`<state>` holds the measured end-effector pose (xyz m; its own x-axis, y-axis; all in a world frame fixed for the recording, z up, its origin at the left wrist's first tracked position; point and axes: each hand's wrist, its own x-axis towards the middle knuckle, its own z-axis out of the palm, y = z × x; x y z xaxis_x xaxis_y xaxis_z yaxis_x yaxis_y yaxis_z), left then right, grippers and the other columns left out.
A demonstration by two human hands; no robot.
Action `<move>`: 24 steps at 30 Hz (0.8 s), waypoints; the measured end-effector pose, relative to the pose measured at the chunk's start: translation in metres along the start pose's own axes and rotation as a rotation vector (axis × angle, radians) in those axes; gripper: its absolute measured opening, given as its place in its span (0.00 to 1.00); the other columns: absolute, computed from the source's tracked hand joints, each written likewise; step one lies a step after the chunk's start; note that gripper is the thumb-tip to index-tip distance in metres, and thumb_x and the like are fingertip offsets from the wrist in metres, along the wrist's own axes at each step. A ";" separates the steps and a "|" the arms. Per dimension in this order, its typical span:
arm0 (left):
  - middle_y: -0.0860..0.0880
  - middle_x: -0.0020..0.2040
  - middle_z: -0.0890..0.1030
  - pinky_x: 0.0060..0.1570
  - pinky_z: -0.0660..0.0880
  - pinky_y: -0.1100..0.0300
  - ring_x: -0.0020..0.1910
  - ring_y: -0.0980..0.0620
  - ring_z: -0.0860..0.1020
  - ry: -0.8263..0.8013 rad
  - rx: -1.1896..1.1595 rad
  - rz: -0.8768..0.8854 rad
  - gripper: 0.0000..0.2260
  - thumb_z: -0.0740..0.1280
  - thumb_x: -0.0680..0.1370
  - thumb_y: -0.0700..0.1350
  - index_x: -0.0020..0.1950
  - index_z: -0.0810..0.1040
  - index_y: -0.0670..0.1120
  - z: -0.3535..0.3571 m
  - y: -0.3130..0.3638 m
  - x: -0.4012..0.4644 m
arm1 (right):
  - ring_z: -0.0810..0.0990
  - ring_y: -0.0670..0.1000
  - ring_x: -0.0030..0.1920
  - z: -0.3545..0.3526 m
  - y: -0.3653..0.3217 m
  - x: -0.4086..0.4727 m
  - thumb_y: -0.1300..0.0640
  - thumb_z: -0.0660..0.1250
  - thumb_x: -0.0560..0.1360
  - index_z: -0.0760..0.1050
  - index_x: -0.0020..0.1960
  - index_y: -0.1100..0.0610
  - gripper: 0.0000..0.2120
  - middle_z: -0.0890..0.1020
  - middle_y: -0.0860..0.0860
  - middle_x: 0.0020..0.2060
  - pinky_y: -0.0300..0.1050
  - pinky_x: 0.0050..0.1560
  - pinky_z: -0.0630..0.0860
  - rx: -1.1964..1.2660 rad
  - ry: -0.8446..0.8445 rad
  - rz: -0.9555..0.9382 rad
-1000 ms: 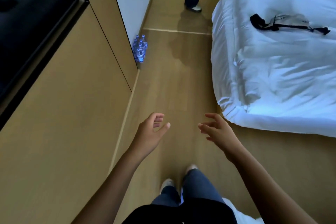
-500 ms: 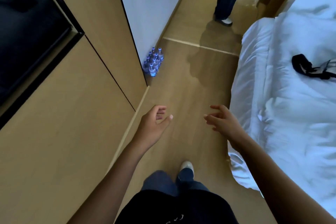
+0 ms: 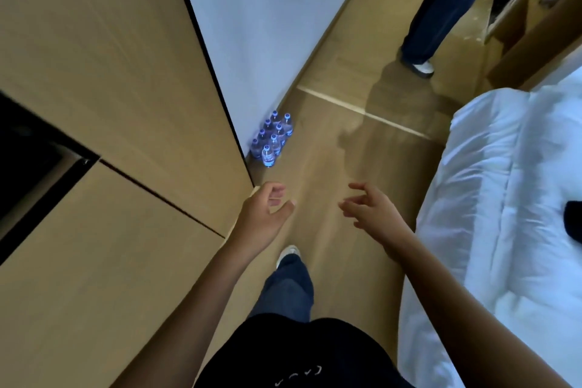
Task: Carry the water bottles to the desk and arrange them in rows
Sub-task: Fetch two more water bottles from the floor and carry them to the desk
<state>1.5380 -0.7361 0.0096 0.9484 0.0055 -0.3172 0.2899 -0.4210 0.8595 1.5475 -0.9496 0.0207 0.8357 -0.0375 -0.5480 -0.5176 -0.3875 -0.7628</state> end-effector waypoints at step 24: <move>0.48 0.57 0.81 0.60 0.76 0.54 0.56 0.50 0.80 0.378 -0.119 -0.262 0.13 0.71 0.77 0.45 0.60 0.77 0.44 0.017 0.125 0.367 | 0.79 0.50 0.53 -0.120 -0.220 0.390 0.55 0.70 0.77 0.71 0.68 0.52 0.20 0.79 0.49 0.50 0.47 0.56 0.76 -0.212 -0.277 -0.104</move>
<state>1.9201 -0.8021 -0.0065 0.8153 0.4365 -0.3804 0.5174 -0.2544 0.8170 2.0089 -0.9892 0.0158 0.7856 0.2519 -0.5651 -0.3582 -0.5595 -0.7474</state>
